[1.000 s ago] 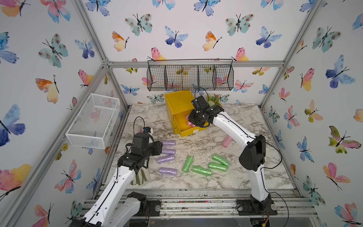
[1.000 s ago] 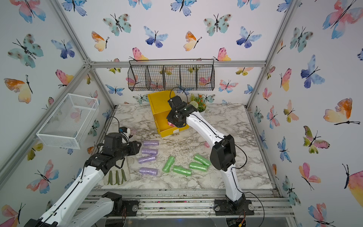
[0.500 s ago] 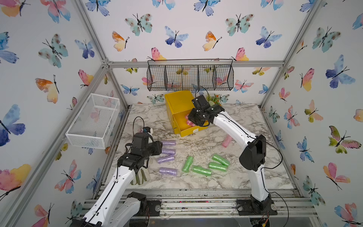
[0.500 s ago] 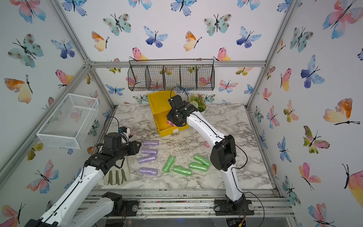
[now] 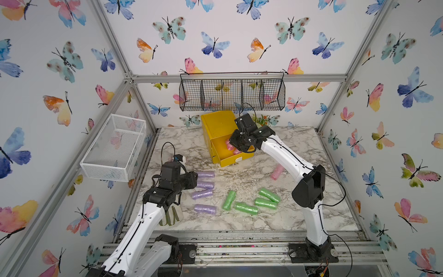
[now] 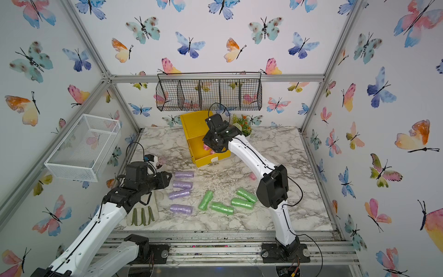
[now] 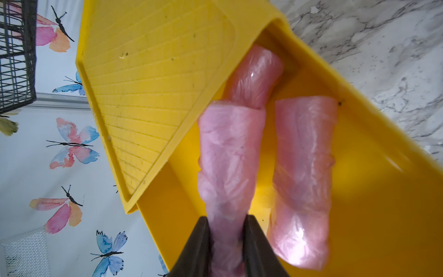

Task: Sort the rolls of trash bags by color and place them into the drawer
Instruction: Place the roll of trash bags in the drawer.

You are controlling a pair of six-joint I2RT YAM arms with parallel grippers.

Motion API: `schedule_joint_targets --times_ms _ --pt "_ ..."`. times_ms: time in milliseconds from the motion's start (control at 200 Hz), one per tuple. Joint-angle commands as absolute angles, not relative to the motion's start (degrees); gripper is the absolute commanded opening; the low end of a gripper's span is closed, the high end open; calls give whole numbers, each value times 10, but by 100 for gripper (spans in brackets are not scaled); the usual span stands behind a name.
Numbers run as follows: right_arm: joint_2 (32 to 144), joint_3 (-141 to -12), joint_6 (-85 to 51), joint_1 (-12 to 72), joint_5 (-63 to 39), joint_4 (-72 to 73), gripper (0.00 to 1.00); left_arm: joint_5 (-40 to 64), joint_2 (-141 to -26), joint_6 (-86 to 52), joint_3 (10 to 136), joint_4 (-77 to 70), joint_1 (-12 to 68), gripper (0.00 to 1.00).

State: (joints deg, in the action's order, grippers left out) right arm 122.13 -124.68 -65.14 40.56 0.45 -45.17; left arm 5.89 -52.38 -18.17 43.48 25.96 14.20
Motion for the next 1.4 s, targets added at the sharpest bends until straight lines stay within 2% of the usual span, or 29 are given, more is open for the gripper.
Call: schedule_joint_targets --times_ms 0,225,380,626,1031,1396 --pt "1201 -1222 -667 407 14 -438 26 70 -524 -174 432 254 137 51" --pt "1141 -1153 -727 412 62 -407 26 70 -524 -174 432 254 136 51" --pt "1164 -1217 -750 418 99 -452 25 70 -525 -174 432 254 135 51" --pt "1213 -1273 -777 418 79 -472 27 69 -525 -174 431 255 135 51" --pt "1220 -1250 -786 418 90 -475 28 70 -523 -174 432 255 134 51" --pt "1239 -1253 -772 418 86 -477 35 69 -521 -174 432 255 133 51"
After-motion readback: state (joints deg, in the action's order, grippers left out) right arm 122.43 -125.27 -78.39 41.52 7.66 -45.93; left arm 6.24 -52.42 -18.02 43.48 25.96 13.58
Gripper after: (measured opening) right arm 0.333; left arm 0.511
